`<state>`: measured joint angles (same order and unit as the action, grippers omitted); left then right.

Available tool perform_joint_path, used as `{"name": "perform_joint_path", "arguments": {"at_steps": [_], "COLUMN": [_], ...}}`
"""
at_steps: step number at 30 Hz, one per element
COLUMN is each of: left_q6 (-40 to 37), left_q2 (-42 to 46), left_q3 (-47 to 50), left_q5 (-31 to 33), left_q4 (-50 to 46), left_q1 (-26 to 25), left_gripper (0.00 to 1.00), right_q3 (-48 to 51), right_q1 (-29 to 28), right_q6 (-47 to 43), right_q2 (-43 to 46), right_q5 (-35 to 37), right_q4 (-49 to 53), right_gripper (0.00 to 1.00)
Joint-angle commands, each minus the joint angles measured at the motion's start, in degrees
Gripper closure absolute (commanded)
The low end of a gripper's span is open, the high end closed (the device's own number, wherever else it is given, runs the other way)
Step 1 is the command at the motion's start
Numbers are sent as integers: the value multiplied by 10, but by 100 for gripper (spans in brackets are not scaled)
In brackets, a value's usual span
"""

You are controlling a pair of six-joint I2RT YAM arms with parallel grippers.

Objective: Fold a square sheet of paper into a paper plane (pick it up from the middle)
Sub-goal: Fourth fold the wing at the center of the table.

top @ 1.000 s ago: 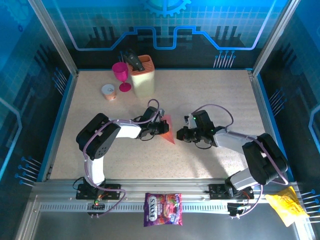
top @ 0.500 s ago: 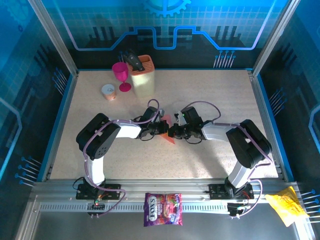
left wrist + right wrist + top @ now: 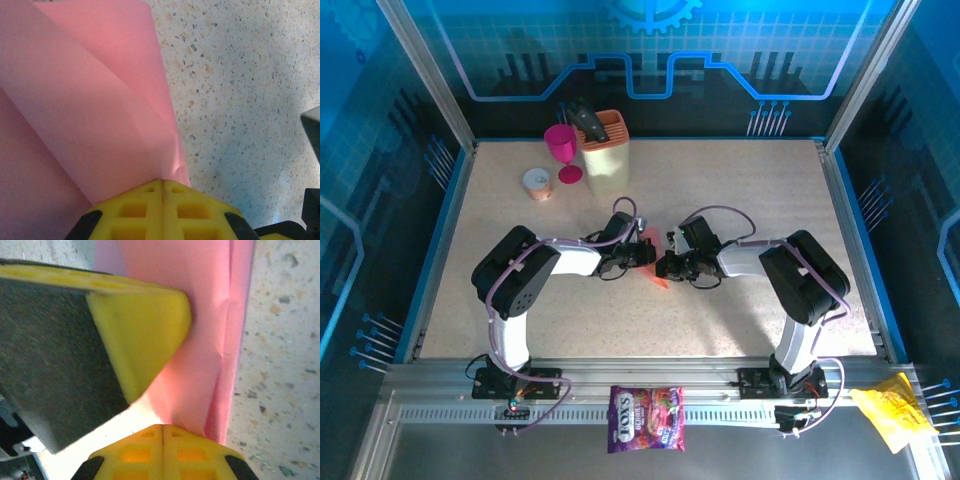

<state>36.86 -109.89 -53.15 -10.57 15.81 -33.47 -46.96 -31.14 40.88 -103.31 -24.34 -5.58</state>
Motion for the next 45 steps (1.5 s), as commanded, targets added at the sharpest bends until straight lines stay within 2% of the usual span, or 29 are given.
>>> {"name": "perform_joint_path", "arguments": {"at_steps": [1, 8, 17, 22, 30, 40, 45], "left_q6": [-20, -21, -20, -19, -19, -16, -16], "left_q2": [-10, -14, -12, -12, -13, -16, -16], "left_q3": [13, 16, 22, 24, 28, 32, 33], "left_q5": [6, 12, 15, 17, 18, 18, 18], "left_q4": [-23, -22, -19, -16, -13, -6, -5], "left_q1": [-2, -1, -1, -1, -1, -1, 0], "left_gripper": [100, 100, 100, 100, 100, 100, 100], "right_q3": [19, 60, 156, 169, 108, 164, 176], "right_q1": [4, 3, 2, -7, -53, -60, -76], "right_q6": [-18, -16, 38, 23, -48, -3, -15], "right_q2": [-6, -1, 22, 30, 42, 42, 65], "right_q5": [1, -6, -23, -20, 31, 22, 21], "right_q4": [21, 11, -72, -41, 123, 64, 66], "right_gripper": [100, 100, 100, 100, 100, 100, 100]}}
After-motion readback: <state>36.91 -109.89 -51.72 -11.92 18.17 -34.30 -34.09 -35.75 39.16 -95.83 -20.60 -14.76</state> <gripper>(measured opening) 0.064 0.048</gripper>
